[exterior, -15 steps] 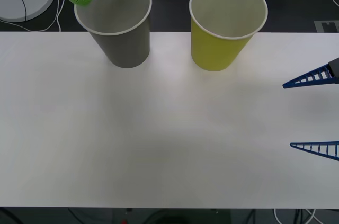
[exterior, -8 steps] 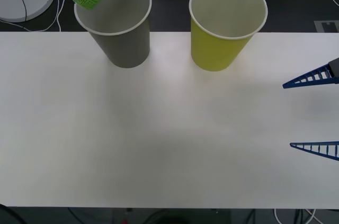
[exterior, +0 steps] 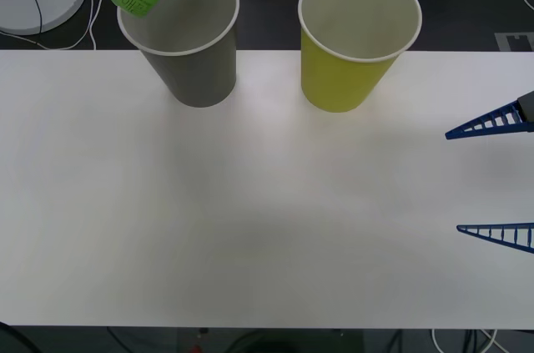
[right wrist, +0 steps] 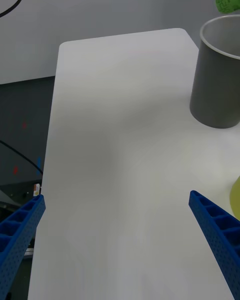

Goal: Put the can into the green bin and the plastic bottle into the gray bin

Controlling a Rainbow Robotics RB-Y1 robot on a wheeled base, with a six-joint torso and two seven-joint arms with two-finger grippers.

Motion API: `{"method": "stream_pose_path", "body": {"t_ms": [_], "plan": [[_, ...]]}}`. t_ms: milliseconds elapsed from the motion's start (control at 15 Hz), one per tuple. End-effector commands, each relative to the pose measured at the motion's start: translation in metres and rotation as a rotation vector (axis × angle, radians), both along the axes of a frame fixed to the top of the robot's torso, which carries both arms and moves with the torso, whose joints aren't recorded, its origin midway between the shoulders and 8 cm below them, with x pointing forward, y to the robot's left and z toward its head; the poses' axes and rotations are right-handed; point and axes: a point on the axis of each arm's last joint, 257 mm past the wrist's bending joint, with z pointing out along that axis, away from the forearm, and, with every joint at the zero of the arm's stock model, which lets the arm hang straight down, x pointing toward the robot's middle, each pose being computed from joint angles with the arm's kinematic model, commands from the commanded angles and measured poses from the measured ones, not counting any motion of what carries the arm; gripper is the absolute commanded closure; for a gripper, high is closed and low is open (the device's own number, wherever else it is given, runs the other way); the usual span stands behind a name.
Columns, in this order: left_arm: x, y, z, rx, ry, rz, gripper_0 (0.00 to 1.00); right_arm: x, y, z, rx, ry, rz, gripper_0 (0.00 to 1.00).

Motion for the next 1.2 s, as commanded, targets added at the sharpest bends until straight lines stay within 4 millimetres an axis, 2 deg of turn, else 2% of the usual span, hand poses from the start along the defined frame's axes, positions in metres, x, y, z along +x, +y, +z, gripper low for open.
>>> {"method": "stream_pose_path", "body": {"t_ms": [67,800,1200], "plan": [[-0.001,0.002,-0.001,-0.015,0.013,0.002,0.0,0.0,0.0,0.0,0.0,0.0,0.0,0.0],[-0.001,0.006,-0.002,-0.019,0.019,0.004,0.0,0.0,0.0,0.0,0.0,0.0,0.0,0.0],[-0.006,0.021,-0.005,-0.033,0.022,-0.009,0.0,0.0,0.0,0.0,0.0,0.0,0.0,0.0]]}}
